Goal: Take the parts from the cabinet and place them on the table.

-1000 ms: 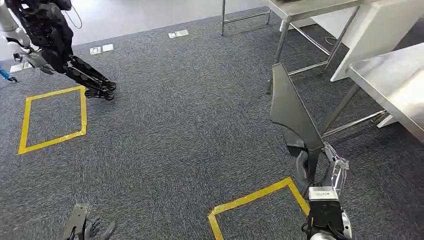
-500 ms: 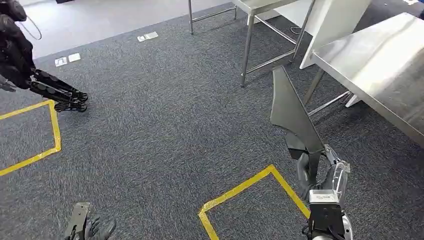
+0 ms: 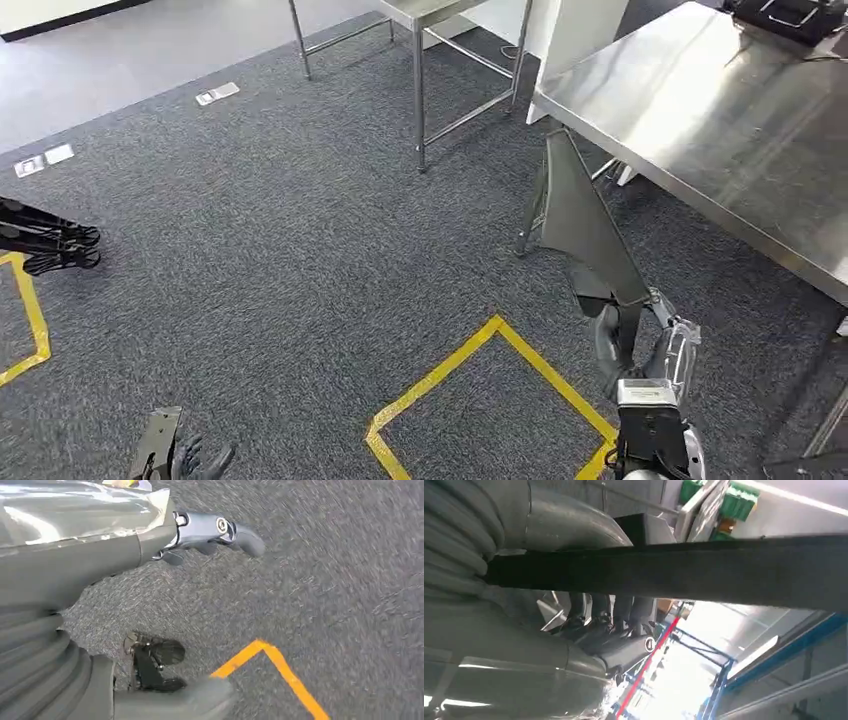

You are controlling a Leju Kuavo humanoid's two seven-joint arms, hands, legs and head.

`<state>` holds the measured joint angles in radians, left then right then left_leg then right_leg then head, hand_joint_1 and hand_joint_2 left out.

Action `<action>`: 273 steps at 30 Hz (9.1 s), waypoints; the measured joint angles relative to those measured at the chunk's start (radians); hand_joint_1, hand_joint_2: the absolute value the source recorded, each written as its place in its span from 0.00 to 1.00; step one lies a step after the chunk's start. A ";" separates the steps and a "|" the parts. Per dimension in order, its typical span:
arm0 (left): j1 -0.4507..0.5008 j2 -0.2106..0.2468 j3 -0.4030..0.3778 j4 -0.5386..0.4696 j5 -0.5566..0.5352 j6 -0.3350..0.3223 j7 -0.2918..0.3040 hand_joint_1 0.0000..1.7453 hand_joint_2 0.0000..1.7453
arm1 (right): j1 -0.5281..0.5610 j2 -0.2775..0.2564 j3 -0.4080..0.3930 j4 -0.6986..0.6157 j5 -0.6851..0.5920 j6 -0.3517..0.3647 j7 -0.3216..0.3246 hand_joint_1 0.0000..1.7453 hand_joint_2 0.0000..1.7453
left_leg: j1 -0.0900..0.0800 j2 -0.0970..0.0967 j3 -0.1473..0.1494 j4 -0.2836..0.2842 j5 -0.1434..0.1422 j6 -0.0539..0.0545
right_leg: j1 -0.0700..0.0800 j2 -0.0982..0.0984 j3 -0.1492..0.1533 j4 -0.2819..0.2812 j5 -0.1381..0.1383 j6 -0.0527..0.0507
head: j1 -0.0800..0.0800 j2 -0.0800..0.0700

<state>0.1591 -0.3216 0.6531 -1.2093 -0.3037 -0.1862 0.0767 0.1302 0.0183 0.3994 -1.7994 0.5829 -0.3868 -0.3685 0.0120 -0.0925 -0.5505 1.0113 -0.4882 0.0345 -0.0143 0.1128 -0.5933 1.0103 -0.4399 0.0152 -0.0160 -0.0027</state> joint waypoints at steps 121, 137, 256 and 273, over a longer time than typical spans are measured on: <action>-0.019 0.063 -0.026 0.113 0.105 0.044 -0.056 0.00 1.00 | 0.017 0.040 0.016 0.002 0.098 -0.035 -0.002 1.00 1.00 | -0.002 0.086 -0.069 0.033 0.043 -0.017 | -0.014 -0.096 0.053 0.011 -0.072 0.000 | 0.012 0.000; -0.019 0.059 -0.019 0.111 0.109 0.043 -0.053 0.00 1.00 | 0.003 0.041 0.020 0.022 0.096 -0.033 -0.001 1.00 1.00 | -0.020 0.086 0.030 0.003 -0.024 0.012 | 0.003 -0.117 -0.032 0.019 -0.035 0.040 | 0.013 0.000; -0.062 -0.032 0.216 -0.127 0.053 0.061 0.135 0.00 1.00 | -0.892 -0.014 -0.162 1.387 0.809 0.061 0.608 0.00 0.00 | -0.003 0.084 -0.109 0.012 0.088 -0.001 | 0.018 -0.102 0.017 -0.007 -0.024 0.018 | 0.008 0.000; -0.049 -0.033 0.191 -0.141 0.059 0.087 0.144 0.00 0.00 | -0.850 0.008 -0.208 1.287 0.859 0.022 0.500 0.00 0.00 | -0.003 0.084 -0.109 0.012 0.088 -0.002 | 0.018 -0.101 0.017 -0.007 -0.024 0.018 | 0.008 0.000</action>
<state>0.1099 -0.3544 0.8438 -1.3504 -0.2445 -0.0992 0.2205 -0.7194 0.0263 0.1911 -0.5128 1.4416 -0.3651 0.1316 0.0089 -0.0087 -0.6599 1.0234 -0.3999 0.0329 0.0038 0.0115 -0.5764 1.0030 -0.4642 0.0334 -0.0084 -0.0027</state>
